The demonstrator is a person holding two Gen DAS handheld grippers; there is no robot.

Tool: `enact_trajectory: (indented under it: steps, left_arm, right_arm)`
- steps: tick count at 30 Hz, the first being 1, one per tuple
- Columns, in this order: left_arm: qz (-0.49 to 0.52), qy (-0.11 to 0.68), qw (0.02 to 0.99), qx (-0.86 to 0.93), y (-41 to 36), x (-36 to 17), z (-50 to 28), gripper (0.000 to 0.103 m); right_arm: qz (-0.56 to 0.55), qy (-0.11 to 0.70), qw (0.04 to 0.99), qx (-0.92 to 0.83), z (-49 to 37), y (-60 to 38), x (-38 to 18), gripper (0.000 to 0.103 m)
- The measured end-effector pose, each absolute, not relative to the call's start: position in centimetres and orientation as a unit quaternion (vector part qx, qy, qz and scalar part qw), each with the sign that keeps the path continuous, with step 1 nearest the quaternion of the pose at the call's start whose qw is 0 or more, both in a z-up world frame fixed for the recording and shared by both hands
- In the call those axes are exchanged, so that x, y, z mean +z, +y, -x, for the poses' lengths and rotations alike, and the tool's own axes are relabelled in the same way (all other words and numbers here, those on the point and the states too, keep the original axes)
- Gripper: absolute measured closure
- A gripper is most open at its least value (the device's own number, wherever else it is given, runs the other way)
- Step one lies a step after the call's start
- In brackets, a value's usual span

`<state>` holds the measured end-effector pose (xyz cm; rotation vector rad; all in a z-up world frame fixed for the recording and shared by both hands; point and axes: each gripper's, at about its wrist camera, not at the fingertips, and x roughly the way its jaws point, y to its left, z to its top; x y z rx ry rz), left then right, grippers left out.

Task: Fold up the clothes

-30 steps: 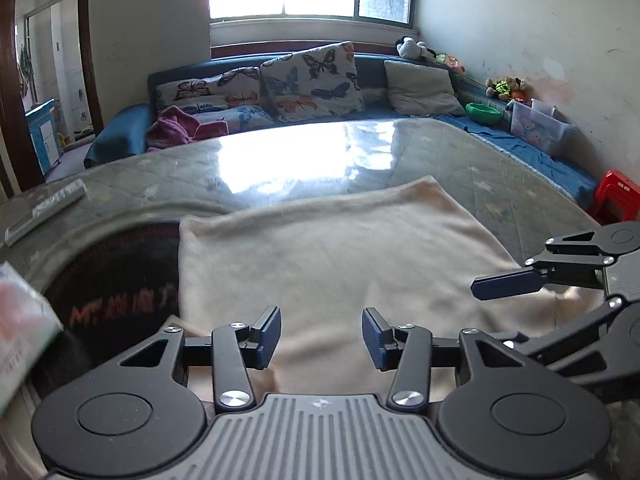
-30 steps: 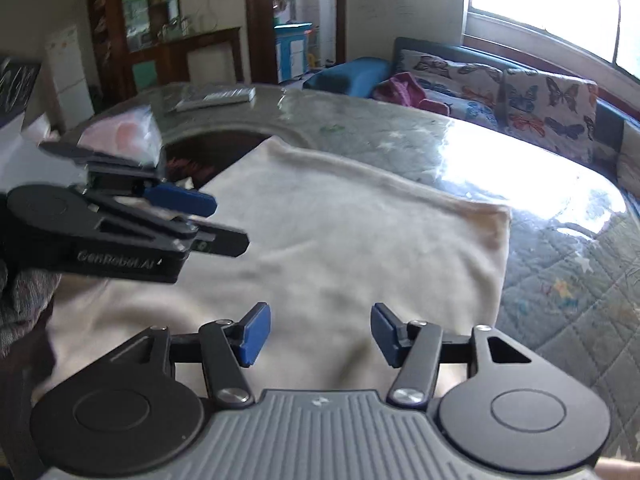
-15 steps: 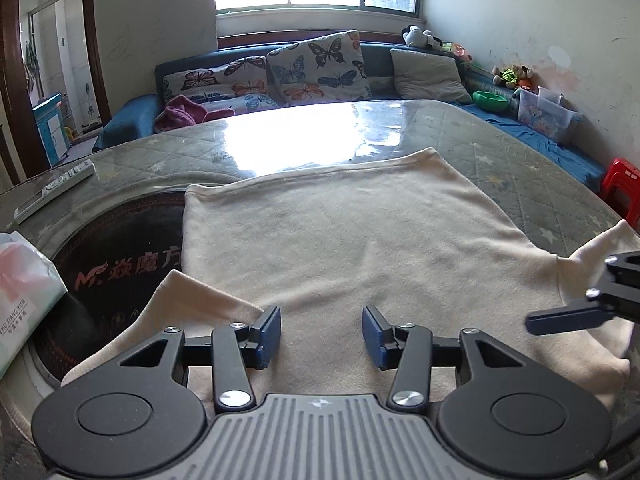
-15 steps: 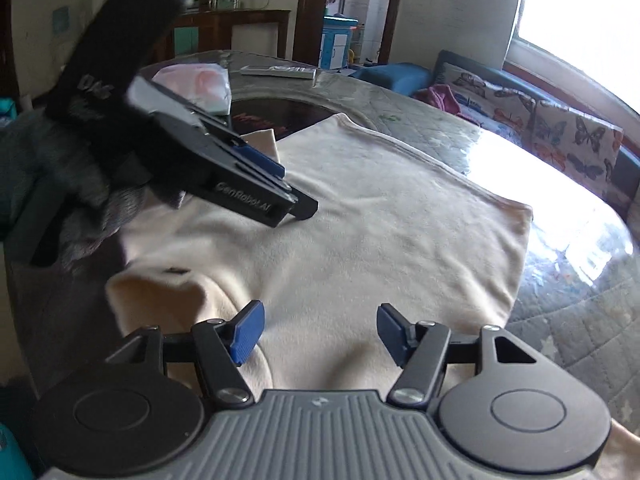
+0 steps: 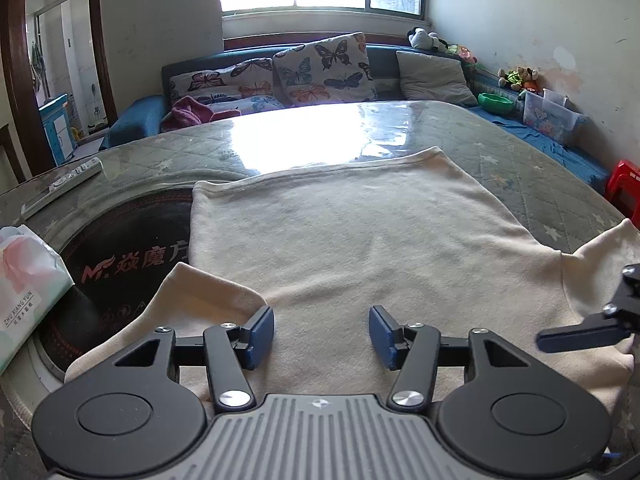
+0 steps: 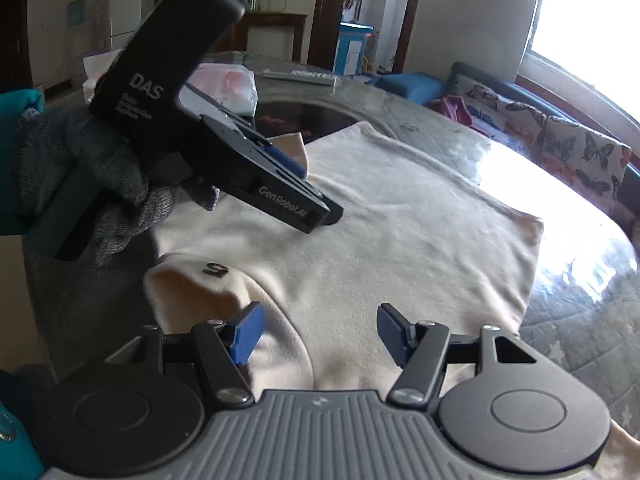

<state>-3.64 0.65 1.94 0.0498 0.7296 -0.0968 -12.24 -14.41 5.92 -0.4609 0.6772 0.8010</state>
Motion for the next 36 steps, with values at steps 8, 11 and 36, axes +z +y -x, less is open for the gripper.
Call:
enact_trajectory:
  steps: [8,11,36]
  left_arm:
    - [-0.024,0.339,0.938,-0.064,-0.4,3.2,5.1,0.047]
    - [-0.028,0.336,0.938,-0.082,-1.5,3.7,5.6,0.046]
    - [-0.082,0.346,0.911,-0.210,-8.9,2.5,9.1,0.045]
  right_arm:
    - [0.132,0.342,0.873,0.323,11.5,-19.9,7.1,0.039]
    - [0.105,0.357,0.885,0.281,10.9,-22.8,6.7,0.039]
    - [0.042,0.375,0.926,0.021,3.6,-37.0,4.4,0.037]
